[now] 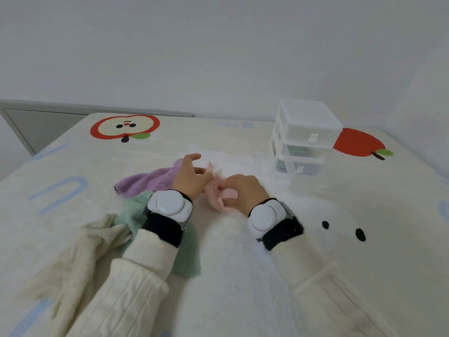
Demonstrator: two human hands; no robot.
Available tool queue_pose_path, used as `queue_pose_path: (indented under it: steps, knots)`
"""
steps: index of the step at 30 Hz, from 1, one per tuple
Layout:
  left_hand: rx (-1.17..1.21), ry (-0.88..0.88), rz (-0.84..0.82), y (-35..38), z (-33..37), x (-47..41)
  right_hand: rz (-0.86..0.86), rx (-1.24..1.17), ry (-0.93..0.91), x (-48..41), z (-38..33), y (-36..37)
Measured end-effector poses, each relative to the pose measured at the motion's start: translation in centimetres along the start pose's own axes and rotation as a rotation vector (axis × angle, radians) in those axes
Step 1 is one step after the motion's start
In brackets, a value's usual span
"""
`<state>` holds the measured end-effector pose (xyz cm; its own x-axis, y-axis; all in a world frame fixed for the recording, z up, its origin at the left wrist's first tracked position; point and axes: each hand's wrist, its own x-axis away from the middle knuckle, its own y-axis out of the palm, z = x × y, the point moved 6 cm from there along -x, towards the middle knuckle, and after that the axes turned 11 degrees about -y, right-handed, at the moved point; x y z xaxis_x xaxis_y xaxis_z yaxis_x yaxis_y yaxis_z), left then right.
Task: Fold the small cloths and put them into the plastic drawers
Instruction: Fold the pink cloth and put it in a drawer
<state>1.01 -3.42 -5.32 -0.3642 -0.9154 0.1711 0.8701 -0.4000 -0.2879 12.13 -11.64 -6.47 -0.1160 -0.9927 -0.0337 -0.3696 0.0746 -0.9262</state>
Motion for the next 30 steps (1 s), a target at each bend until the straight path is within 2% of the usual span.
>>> queue_pose_path:
  steps: [4, 8, 12, 15, 17, 19, 23, 25, 27, 30]
  knots:
    - [-0.141, 0.018, -0.035, 2.4, 1.6, 0.5, 0.056, -0.163, 0.038, 0.5, -0.1, -0.7]
    - [-0.424, 0.088, -0.068, 5.2, 1.7, 1.2, 0.182, -0.348, 0.138, 2.0, 2.0, -1.6]
    - [-0.666, 0.138, -0.117, 6.7, 1.1, 2.2, 0.164, -0.395, 0.227, 3.2, 4.0, -1.2]
    - [-0.762, 0.143, -0.058, 6.7, 0.9, 2.6, 0.173, -0.517, 0.256, 3.6, 3.8, -1.4]
    - [-0.906, 0.171, 0.01, 6.6, 0.7, 3.2, 0.194, -0.642, 0.289, 4.0, 3.5, -1.5]
    - [-0.965, 0.184, -0.01, 6.8, 0.3, 3.8, 0.193, -0.798, 0.32, 3.9, 3.0, -1.3]
    - [-0.95, 0.227, 0.059, 6.5, 0.3, 4.0, 0.215, -1.162, 0.343, 3.8, 2.2, -1.0]
    - [-0.876, 0.253, 0.124, 5.7, 0.9, 4.1, 0.251, -1.227, 0.302, 4.1, 1.6, -1.7]
    - [-0.642, 0.262, 0.163, 4.6, 1.8, 4.5, 0.3, -1.082, 0.211, 4.3, 1.2, -2.8]
    - [-0.27, 0.319, 0.216, 3.3, 4.4, 6.0, 0.435, -0.731, 0.042, 4.9, 0.6, -5.7]
